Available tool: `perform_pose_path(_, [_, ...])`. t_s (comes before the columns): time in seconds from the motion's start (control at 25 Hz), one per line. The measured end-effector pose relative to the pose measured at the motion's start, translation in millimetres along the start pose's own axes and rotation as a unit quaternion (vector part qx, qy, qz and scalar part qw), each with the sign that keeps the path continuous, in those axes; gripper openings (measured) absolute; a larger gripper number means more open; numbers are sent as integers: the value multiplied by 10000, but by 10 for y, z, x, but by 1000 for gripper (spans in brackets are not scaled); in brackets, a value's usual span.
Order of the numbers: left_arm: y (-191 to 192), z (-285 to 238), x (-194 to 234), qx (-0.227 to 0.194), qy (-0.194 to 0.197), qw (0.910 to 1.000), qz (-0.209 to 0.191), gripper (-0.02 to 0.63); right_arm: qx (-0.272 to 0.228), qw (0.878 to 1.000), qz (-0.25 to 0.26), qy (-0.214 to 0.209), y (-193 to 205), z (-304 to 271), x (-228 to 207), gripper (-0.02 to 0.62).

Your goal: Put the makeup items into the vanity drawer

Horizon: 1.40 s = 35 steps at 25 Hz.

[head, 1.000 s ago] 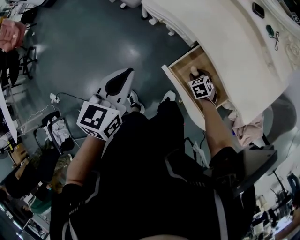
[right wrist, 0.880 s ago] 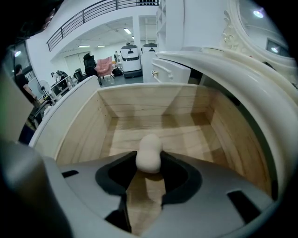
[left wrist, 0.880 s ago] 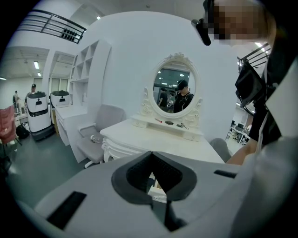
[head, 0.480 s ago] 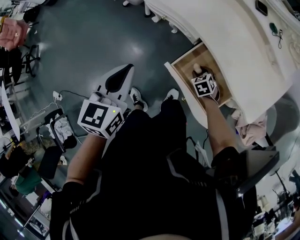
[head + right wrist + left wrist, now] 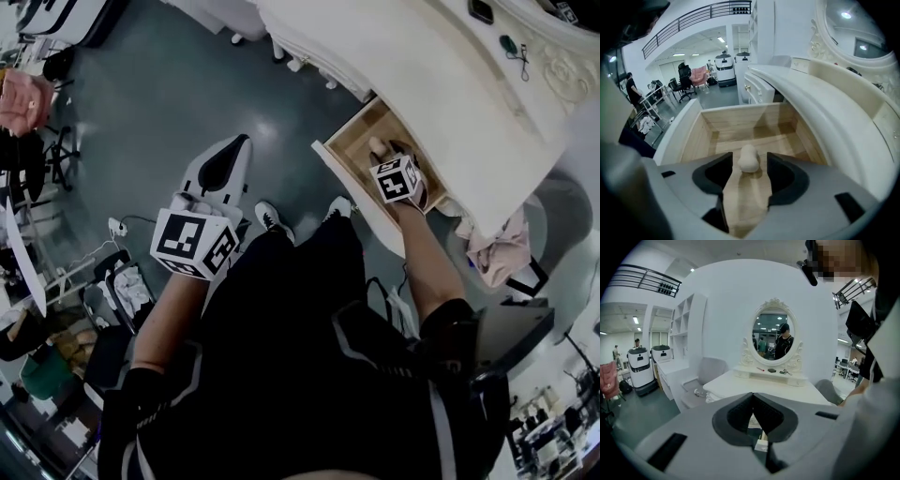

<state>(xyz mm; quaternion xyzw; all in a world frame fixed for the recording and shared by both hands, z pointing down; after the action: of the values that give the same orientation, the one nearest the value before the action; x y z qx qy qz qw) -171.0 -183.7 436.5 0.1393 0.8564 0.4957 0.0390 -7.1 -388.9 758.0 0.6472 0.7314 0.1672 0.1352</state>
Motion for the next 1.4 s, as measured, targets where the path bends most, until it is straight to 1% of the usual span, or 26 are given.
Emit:
perform_pose_path(0.16, [-139, -35, -88, -97, 261, 9994, -197, 3, -248, 9996, -145, -2, -73, 333, 28, 233])
perform_pose_path(0.32, [-267, -107, -181, -191, 574, 9976, -341, 3, -673, 9969, -381, 128, -153, 778, 64, 227])
perform_pose_path(0.48, [-412, -237, -203, -282, 971, 9934, -536, 3, -1146, 9899, -762, 352, -307, 1215, 46, 216])
perform_pose_path(0.6, [-501, -333, -222, -373, 1294, 9887, -661, 3, -1490, 9808, -1116, 587, -412, 1585, -2, 202])
perform_pose_path(0.76, [-698, -468, -263, -587, 1820, 9772, -928, 3, -1915, 9628, -1598, 1043, -542, 2121, -75, 184])
perform_pose_path(0.88, [-870, -511, -268, -711, 2263, 9667, -957, 3, -2188, 9477, -1834, 1429, -647, 2551, -90, 173])
perform_pose_path(0.92, [-928, -524, -263, -725, 2364, 9644, -933, 3, -2306, 9416, -1917, 1530, -675, 2684, -94, 170])
perform_pose_path(1.04, [-1060, -578, -227, -750, 2487, 9613, -922, 3, -2613, 9229, -2125, 1868, -728, 3047, -122, 161])
perform_pose_path(1.2, [-1101, -562, -164, -768, 2704, 9549, -955, 3, -2894, 8982, -2398, 2281, -756, 3501, -17, 126])
perform_pose_path(1.28, [-1201, -566, -152, -821, 2812, 9514, -954, 3, -3082, 8834, -2465, 2529, -805, 3773, 11, 114])
perform_pose_path(1.4, [-1333, -576, -170, -902, 2909, 9475, -973, 3, -3336, 8632, -2478, 2868, -878, 4166, 86, 74])
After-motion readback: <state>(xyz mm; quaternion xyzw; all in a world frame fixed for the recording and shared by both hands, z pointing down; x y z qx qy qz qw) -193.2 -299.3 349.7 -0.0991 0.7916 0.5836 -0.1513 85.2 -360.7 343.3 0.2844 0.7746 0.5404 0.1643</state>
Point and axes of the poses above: the fingertips, and each gripper's own axes: z backward along the fingers, x to its left, y out of its underside, the point moved 5 cm from there along z, backward along the fingers, and after that the axes turned 6 degrees about x, right-handed, at the moved point
